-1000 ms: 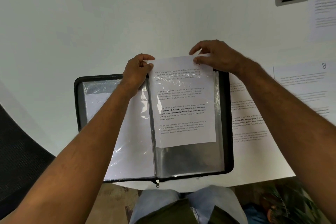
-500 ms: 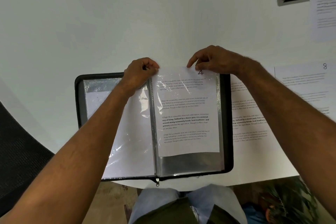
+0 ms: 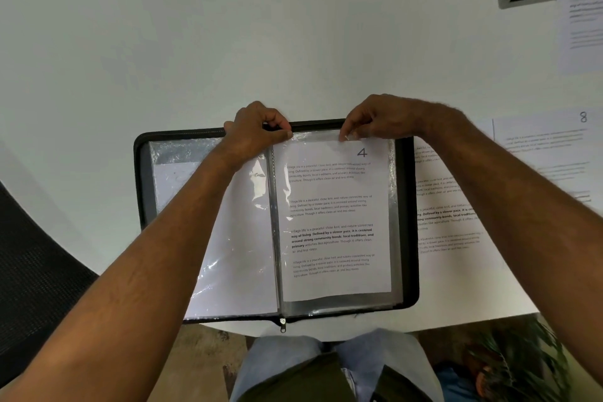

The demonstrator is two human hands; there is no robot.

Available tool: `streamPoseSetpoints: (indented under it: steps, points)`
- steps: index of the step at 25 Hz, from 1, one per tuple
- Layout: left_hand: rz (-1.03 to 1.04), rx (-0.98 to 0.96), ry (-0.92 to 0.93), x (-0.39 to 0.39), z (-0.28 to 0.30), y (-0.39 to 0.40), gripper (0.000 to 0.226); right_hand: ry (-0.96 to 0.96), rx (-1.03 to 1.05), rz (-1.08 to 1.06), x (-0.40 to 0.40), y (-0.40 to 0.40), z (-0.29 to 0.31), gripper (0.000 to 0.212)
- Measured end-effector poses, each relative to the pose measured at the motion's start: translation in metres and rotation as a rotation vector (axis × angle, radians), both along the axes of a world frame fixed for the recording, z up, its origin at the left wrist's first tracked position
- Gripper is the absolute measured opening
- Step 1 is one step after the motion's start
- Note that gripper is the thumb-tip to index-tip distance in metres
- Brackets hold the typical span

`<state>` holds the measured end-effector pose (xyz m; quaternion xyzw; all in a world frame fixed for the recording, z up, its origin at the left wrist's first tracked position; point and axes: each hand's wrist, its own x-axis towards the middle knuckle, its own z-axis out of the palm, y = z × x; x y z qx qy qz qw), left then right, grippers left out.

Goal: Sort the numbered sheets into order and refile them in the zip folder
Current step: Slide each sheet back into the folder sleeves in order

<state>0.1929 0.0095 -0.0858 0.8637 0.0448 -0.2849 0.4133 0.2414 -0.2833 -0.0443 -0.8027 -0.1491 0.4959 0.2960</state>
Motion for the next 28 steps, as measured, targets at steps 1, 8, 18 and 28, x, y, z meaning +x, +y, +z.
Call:
streamPoseSetpoints:
  steps: [1,8,18,28]
  points:
    - [-0.008,0.007,-0.006,0.000,-0.001,0.000,0.012,0.009,-0.017,0.000,-0.002,0.002,0.001,0.020]
    - [0.004,0.063,-0.039,0.000,-0.002,-0.001,0.012,0.031,-0.107,-0.002,-0.018,0.012,0.006,0.046]
    - [-0.067,0.278,-0.115,-0.021,0.013,-0.017,0.025,-0.446,0.004,-0.305,-0.064,0.001,0.010,0.012]
    - [-0.289,0.415,-0.284,-0.127,0.032,-0.023,0.090,-0.196,0.080,-0.930,-0.189,0.012,0.037,0.065]
